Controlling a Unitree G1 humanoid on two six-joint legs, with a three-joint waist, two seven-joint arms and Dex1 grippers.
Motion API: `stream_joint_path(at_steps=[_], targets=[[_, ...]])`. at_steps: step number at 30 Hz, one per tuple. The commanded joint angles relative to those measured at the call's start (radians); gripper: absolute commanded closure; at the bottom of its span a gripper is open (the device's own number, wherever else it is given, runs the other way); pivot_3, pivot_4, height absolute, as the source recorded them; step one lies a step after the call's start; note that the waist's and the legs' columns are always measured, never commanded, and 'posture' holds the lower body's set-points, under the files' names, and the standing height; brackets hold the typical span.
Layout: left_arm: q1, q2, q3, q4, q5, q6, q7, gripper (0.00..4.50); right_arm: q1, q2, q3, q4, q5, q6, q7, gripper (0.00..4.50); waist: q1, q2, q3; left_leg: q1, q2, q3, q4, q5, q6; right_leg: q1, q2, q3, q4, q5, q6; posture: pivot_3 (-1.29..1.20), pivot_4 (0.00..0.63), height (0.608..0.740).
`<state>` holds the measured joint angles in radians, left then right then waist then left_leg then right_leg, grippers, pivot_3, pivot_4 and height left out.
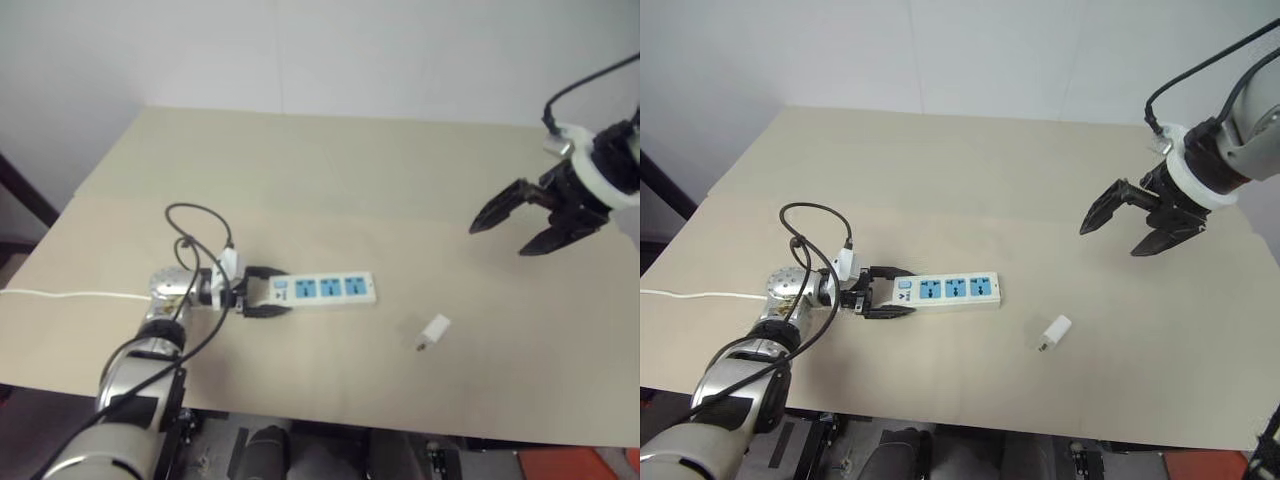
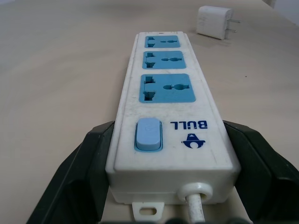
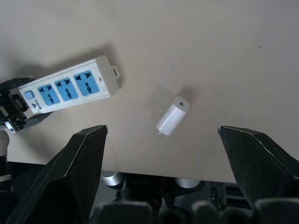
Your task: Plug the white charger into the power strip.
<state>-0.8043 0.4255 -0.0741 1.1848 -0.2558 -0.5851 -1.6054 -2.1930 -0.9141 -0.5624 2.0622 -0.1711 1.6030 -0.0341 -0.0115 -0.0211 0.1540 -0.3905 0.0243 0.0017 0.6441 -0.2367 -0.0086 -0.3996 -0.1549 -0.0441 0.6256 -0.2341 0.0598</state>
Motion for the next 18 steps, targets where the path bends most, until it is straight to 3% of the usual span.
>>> stream_joint_path(at_steps=[1, 6, 18], targets=[[-0.027, -0.013, -0.039, 0.005, 0.019, -0.007, -0.009, 1.23, 0.064, 0.035, 0.064, 0.032, 0.123, 0.011, -0.021, 0.0, -0.004, 0.0, 0.0, 0.003, 0.0, 0.0, 0.0, 0.0, 0.0, 0.004, 0.0, 0.0, 0.0, 0.0, 0.0, 0.0, 0.15, 0.74], [-0.036, -0.025, -0.053, 0.007, 0.016, -0.015, -0.009, 1.23, 0.177, 0.096, 0.15, 0.032, 0.219, 0.011, 0.012, 0.0, -0.005, 0.0, 0.0, 0.006, 0.0, -0.001, 0.0, 0.001, 0.001, 0.007, 0.0, 0.0, -0.001, 0.0, 0.001, 0.0, 0.15, 0.74], [-0.04, -0.023, -0.087, 0.009, 0.017, -0.017, -0.009, 1.23, 0.256, 0.251, 0.414, 0.032, 0.363, 0.011, 0.19, 0.0, -0.007, 0.0, 0.0, 0.005, -0.001, -0.001, 0.001, 0.001, 0.001, 0.007, 0.0, 0.001, -0.001, 0.001, 0.001, 0.0, 0.15, 0.74]])
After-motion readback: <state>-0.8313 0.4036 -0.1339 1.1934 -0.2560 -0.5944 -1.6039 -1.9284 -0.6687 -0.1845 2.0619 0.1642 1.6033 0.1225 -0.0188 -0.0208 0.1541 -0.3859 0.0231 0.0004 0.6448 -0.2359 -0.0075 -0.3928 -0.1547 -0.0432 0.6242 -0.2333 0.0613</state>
